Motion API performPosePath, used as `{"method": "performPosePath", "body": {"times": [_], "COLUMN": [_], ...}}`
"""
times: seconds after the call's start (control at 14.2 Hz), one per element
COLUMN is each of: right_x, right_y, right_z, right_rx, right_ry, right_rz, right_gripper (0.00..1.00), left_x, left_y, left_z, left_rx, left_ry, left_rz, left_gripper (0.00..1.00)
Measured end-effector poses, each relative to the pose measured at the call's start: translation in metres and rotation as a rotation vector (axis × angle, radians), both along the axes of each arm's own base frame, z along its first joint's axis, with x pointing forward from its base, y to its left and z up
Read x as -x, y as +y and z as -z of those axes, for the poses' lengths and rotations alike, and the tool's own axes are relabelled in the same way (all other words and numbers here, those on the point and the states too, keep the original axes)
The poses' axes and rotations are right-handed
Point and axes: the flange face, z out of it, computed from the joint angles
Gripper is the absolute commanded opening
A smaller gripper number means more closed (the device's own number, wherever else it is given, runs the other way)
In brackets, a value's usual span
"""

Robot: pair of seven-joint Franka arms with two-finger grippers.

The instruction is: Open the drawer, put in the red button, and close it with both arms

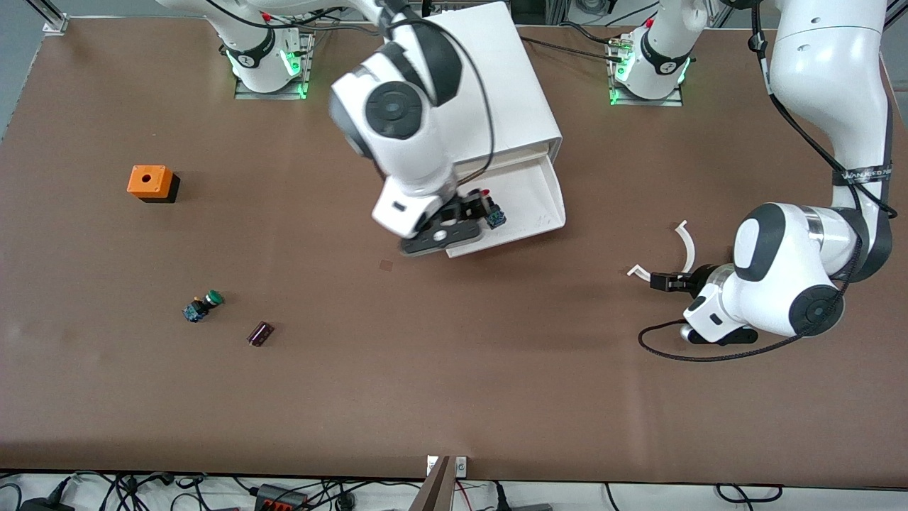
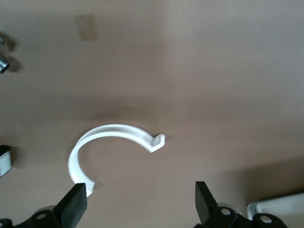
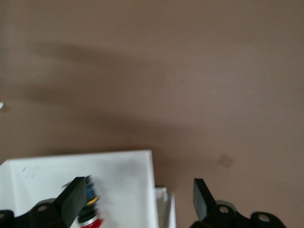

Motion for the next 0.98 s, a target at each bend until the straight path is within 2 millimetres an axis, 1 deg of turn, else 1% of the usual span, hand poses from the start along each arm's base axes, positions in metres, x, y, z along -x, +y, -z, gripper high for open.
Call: {"method": "performPosePath", "body": {"times": [0.07, 0.21, 0.28, 0.42, 0.56, 0.63, 0.7, 0.84, 0.98], "right_x": [-0.013, -0.035, -0.047, -0.069, -0.081, -0.084, -0.087, -0.087, -0.088], "right_y": [-0.024, -0.072, -0.098, -0.155, -0.212, -0.235, -0.253, -0.28, -0.309], "right_z": [-0.005, -0.009, -0.011, -0.018, -0.026, -0.032, -0.039, -0.054, -0.064], "right_rx": [0.023, 0.066, 0.077, 0.091, 0.107, 0.107, 0.104, 0.099, 0.095], "right_ry": [0.006, 0.036, 0.046, 0.067, 0.116, 0.128, 0.129, 0.131, 0.141], "right_rz": [0.03, 0.066, 0.074, 0.098, 0.087, 0.075, 0.068, 0.079, 0.108], "right_gripper": [1.0, 1.0, 1.0, 1.0, 1.0, 1.0, 1.0, 1.0, 1.0], "left_x": [0.0, 0.006, 0.01, 0.02, 0.034, 0.044, 0.057, 0.083, 0.1], "left_y": [-0.021, -0.079, -0.109, -0.157, -0.191, -0.208, -0.226, -0.255, -0.273], "left_z": [0.0, 0.001, 0.004, 0.015, 0.025, 0.03, 0.033, 0.037, 0.038], "left_rx": [-0.016, -0.049, -0.057, -0.052, -0.03, -0.008, 0.017, 0.044, 0.048], "left_ry": [-0.016, -0.054, -0.084, -0.156, -0.222, -0.249, -0.273, -0.279, -0.259], "left_rz": [-0.028, -0.081, -0.097, -0.119, -0.156, -0.181, -0.215, -0.276, -0.297], "left_gripper": [1.0, 1.0, 1.0, 1.0, 1.0, 1.0, 1.0, 1.0, 1.0]}}
